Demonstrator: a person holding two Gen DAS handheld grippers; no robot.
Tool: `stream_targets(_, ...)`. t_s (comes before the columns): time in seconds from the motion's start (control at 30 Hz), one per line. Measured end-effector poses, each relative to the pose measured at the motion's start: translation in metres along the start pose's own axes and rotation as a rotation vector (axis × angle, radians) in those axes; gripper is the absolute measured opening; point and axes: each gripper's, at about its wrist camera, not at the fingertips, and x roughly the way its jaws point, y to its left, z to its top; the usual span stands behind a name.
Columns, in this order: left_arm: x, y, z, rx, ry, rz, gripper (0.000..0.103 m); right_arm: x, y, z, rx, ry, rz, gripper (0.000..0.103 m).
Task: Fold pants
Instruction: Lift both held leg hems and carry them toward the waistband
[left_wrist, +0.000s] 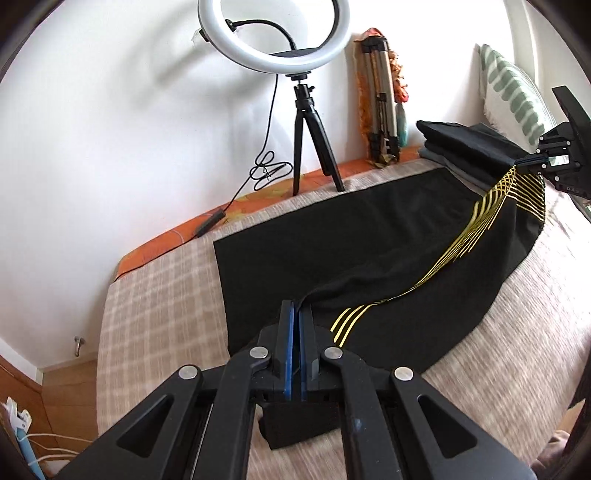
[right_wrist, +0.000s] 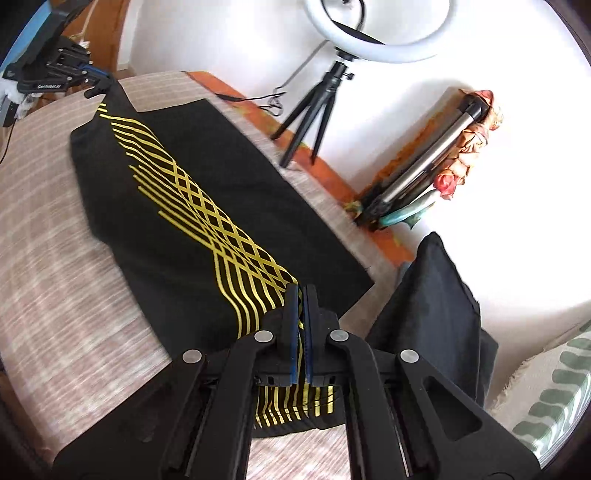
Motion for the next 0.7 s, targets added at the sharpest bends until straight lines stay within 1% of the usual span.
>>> stream_targets(0.3, 0.057, 0.031, 0.046, 0.002, 0.019, 0.023, 0.0, 0.061, -0.033, 0.033, 0.02, 0.034, -0.019, 0.002)
stream_targets(0.5, 0.101, 0.042, 0.062, 0.027, 0.059, 0.049, 0.0, 0.104, -0.045, 0.046, 0.028, 0.066, -0.025, 0.002)
stream_targets(0.6, 0.117, 0.045, 0.068, 0.028, 0.075, 0.055, 0.0, 0.123, -0.05, 0.051, 0.026, 0.078, -0.035, 0.002)
stream_targets(0.7, 0.134, 0.049, 0.071, 0.029, 0.097, 0.061, 0.0, 0.145, -0.058, 0.056, 0.048, 0.095, -0.027, 0.002)
